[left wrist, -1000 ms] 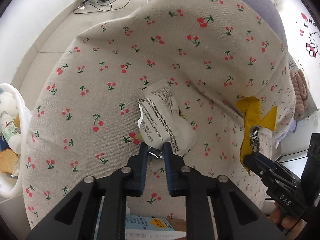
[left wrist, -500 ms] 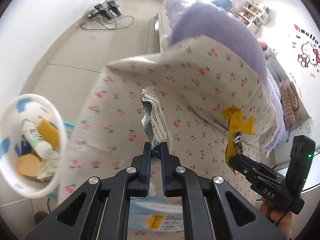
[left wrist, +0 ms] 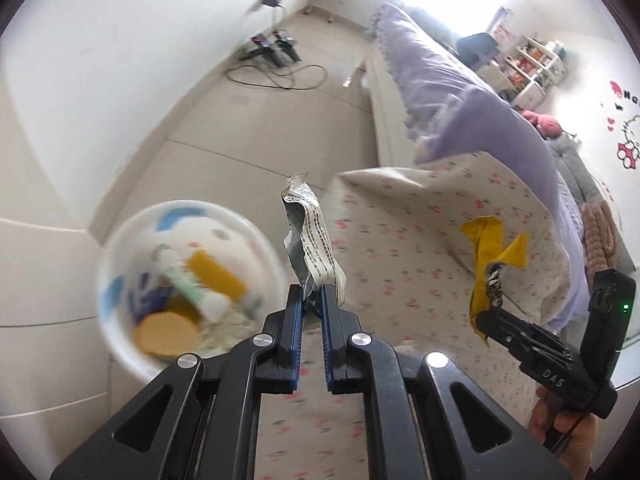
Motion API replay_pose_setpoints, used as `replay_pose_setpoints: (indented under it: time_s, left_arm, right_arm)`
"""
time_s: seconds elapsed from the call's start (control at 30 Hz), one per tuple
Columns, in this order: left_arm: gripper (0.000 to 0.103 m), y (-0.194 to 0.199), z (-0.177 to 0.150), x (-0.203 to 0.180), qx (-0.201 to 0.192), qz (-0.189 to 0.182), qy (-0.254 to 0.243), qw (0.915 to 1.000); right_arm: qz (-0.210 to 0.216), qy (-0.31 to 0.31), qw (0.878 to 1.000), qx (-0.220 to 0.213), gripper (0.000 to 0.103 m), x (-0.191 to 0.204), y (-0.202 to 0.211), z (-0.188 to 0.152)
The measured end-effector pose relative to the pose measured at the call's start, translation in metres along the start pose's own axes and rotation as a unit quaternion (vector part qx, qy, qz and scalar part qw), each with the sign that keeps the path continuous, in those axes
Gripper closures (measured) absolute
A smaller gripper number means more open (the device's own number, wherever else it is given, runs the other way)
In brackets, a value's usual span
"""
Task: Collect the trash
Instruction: 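Carry both over the wastebasket and open the left tool to drop the wrapper, then open the right tool over the wastebasket to drop the yellow packet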
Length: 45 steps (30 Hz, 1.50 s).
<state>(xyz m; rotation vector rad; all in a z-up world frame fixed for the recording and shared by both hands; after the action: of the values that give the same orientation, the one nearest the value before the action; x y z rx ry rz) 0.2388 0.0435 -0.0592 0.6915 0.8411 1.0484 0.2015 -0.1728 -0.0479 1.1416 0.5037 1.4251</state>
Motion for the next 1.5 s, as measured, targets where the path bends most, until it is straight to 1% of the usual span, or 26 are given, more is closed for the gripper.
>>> replay_pose_setpoints:
  time_s: [0.17,0.33,0.43,0.53,0.57,0.67,0.73,0.77,0.8,0.87,0.97,1.1,1.2,1.3,1.37,1.4,1.43,1.5]
  left_arm:
    - [0.095,0.010,-0.008,0.036,0.002,0.021,0.014,0.9997]
    - [0.095,0.017,-0.017,0.062,0.005,0.036,0.021,0.9991]
    - [0.095,0.021,-0.019,0.073,0.000,0.052,0.013,0.9986]
    - [0.094,0.026,-0.021,0.081,-0.005,0.053,0.001,0.9986]
    - [0.092,0.026,-0.022,0.083,-0.004,0.055,-0.001,0.9985]
    - [0.090,0.027,-0.027,0.094,0.008,0.089,-0.003,0.9960]
    - [0.080,0.029,-0.030,0.100,0.018,0.115,-0.010,0.9931]
    - [0.064,0.030,-0.031,0.102,0.019,0.123,-0.012,0.9921]
    - [0.045,0.032,-0.032,0.104,0.018,0.132,-0.012,0.9910]
    - [0.032,0.038,-0.034,0.108,0.007,0.143,-0.010,0.9896]
    - [0.029,0.044,-0.035,0.113,0.004,0.147,-0.003,0.9892]
    - [0.020,0.048,-0.039,0.119,0.006,0.159,0.006,0.9872]
    - [0.016,0.051,-0.040,0.120,0.004,0.174,0.001,0.9847]
    - [0.012,0.055,-0.041,0.122,-0.001,0.185,-0.006,0.9827]
    - [0.012,0.058,-0.042,0.123,-0.004,0.189,-0.008,0.9820]
    - [0.011,0.058,-0.042,0.124,-0.004,0.190,-0.008,0.9817]
    - [0.011,0.059,-0.043,0.125,-0.003,0.191,-0.008,0.9816]
    - [0.011,0.059,-0.045,0.126,-0.001,0.191,-0.008,0.9815]
  right_arm:
    - [0.016,0.021,1.000,0.009,0.056,0.033,-0.012,-0.008]
    - [0.032,0.037,0.999,0.022,0.056,0.067,-0.029,-0.016]
    - [0.040,0.045,0.998,0.028,0.056,0.080,-0.038,-0.021]
    - [0.044,0.055,0.997,0.035,0.056,0.095,-0.050,-0.028]
    - [0.045,0.056,0.997,0.036,0.056,0.099,-0.052,-0.029]
    - [0.047,0.059,0.996,0.040,0.056,0.108,-0.061,-0.031]
    - [0.047,0.058,0.996,0.043,0.056,0.113,-0.069,-0.032]
    - [0.047,0.057,0.996,0.044,0.056,0.114,-0.071,-0.032]
    - [0.047,0.056,0.996,0.046,0.056,0.115,-0.074,-0.032]
    - [0.047,0.055,0.996,0.049,0.056,0.118,-0.078,-0.032]
    - [0.052,0.055,0.996,0.051,0.056,0.123,-0.083,-0.033]
    - [0.058,0.056,0.995,0.053,0.056,0.131,-0.090,-0.034]
    - [0.061,0.057,0.995,0.056,0.056,0.136,-0.096,-0.036]
    - [0.070,0.059,0.994,0.055,0.052,0.143,-0.099,-0.037]
    - [0.081,0.057,0.994,0.050,0.037,0.147,-0.099,-0.036]
    - [0.085,0.052,0.994,0.046,0.025,0.148,-0.098,-0.035]
    - [0.087,0.046,0.994,0.039,0.018,0.148,-0.096,-0.033]
    - [0.090,0.042,0.995,0.032,0.018,0.149,-0.094,-0.031]
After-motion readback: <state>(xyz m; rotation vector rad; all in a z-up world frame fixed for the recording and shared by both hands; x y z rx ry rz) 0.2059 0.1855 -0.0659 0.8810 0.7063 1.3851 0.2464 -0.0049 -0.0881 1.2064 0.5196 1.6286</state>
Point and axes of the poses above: each gripper's, at about its wrist camera, not at the fingertips, and y roughly against the way its jaws point, x to its left, z to its top, the point moved 5 cm from there along -y, roughly the way its jaws point, and after that the axes turned 13 degrees about -y, right-handed, at the moved point
